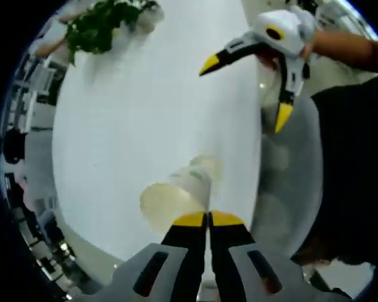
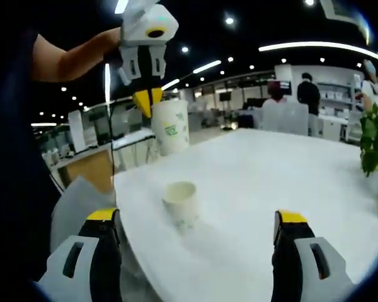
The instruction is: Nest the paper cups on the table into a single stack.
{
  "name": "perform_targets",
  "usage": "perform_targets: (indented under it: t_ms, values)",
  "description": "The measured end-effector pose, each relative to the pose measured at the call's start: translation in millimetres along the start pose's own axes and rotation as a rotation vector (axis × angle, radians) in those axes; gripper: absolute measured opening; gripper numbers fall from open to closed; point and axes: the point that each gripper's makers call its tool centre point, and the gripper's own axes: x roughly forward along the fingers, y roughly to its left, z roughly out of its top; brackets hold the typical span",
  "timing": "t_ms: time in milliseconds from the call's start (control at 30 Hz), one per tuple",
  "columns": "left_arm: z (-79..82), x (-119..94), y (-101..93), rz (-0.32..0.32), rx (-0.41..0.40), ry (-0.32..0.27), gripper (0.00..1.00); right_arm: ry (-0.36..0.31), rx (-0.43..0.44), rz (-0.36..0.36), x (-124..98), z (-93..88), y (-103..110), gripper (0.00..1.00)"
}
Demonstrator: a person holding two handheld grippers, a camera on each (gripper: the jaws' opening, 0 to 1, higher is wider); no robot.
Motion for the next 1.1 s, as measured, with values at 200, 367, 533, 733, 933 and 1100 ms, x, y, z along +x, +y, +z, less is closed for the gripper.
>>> perform_targets:
  t_ms: [200, 367, 533, 733, 933, 1100]
  values:
    - [0.6, 14, 1.3, 0.013, -0.025, 0.014, 0.0, -0.002, 0.007, 0.004, 1, 1.0, 1, 1.0]
    - [2.9, 24, -2.8, -0.012, -0.035, 0.018, 0.0, -0.01, 0.012, 0.003, 2, 2.8, 1, 1.0]
    - [2.3, 34, -2.2, -0.017, -0.043, 0.021, 0.0, -0.018, 0.027, -0.004, 0, 2.1, 1, 1.0]
    - [-2.4, 50, -4.1, -0.032, -0.057, 0.043, 0.0, -0.019, 0.039, -0.009, -1, 0.5, 2, 1.0]
    - [-3.4, 63, -5.3, -0.049, -0.068, 0.048, 0.0, -0.013, 0.045, -0.014, 0, -0.1, 0, 0.99]
    - [-2.5, 72, -8.3, -0.063, -0.079, 0.047, 0.0, -0.014, 0.047, -0.014, 1, 1.4, 0, 0.98]
